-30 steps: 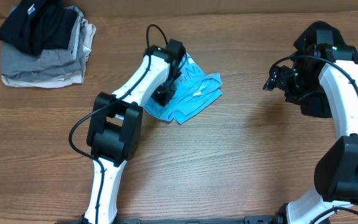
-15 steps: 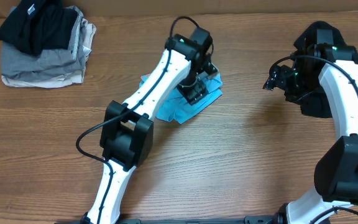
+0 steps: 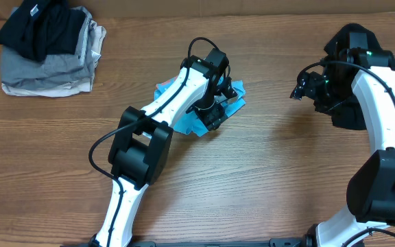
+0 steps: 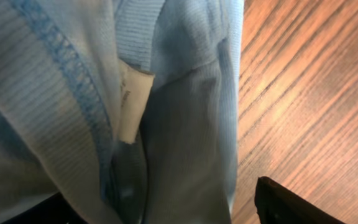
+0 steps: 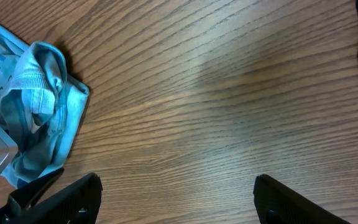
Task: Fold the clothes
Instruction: 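Carry the shirt with the left gripper onto the far-left clothes stack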
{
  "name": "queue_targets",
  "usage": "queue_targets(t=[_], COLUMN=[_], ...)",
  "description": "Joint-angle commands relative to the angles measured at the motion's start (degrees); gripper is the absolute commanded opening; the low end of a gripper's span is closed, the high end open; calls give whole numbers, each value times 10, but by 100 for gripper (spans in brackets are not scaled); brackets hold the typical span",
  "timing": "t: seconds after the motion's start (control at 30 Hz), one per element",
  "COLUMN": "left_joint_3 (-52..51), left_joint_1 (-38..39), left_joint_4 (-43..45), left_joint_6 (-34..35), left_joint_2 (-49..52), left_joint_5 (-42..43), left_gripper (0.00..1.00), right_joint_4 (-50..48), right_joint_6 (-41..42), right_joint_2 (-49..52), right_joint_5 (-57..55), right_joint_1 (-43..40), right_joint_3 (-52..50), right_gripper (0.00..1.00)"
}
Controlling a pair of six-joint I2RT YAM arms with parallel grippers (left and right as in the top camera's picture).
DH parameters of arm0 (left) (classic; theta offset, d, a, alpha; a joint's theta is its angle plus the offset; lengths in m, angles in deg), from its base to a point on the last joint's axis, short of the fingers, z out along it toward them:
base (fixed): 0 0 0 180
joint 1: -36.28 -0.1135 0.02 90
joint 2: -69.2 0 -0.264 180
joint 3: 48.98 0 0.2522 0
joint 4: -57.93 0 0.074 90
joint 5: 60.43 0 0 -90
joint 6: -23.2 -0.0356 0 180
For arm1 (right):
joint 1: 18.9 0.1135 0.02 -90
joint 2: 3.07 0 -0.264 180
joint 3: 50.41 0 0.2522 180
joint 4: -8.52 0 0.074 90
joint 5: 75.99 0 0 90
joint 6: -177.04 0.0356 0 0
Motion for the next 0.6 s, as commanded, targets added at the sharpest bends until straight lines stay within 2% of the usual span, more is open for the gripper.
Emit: queue_targets(t=[0.0, 0.03, 0.1, 0.13, 0.17, 0.3, 0.33, 0.4, 0.57], left_joint_3=[-38, -44, -54, -59, -62, -68, -70, -70, -38], left_joint_1=[21, 23, 25, 26, 27, 33, 36, 42, 44], left_joint_4=[28, 39, 57, 64, 69, 75, 76, 76, 49], left_joint_6=[-13, -4, 12, 15, 15, 15, 15, 20, 73], left_joint_2=[11, 11, 11, 11, 11, 11, 11, 11, 3], left_joint_5=[-1, -15, -36, -43, -43, -42, -43, -45, -84], left_gripper=[72, 64, 41, 33, 29, 25, 21, 4, 4], right_joint_4=[-3, -3, -3, -3, -3, -3, -3, -3, -1], right_joint_6=[-2, -2, -2, -2, -3, -3, -3, -3, -5], right_joint_2=[-9, -9, -9, -9, -9, -9, -9, -9, -9], right_joint_5=[5, 5, 5, 5, 5, 5, 5, 5, 5], right_joint_1=[2, 2, 2, 2, 2, 2, 2, 2, 2], right_joint_3=[8, 8, 8, 8, 8, 8, 8, 8, 8], right_gripper=[81, 82, 81, 81, 81, 81, 81, 81, 82])
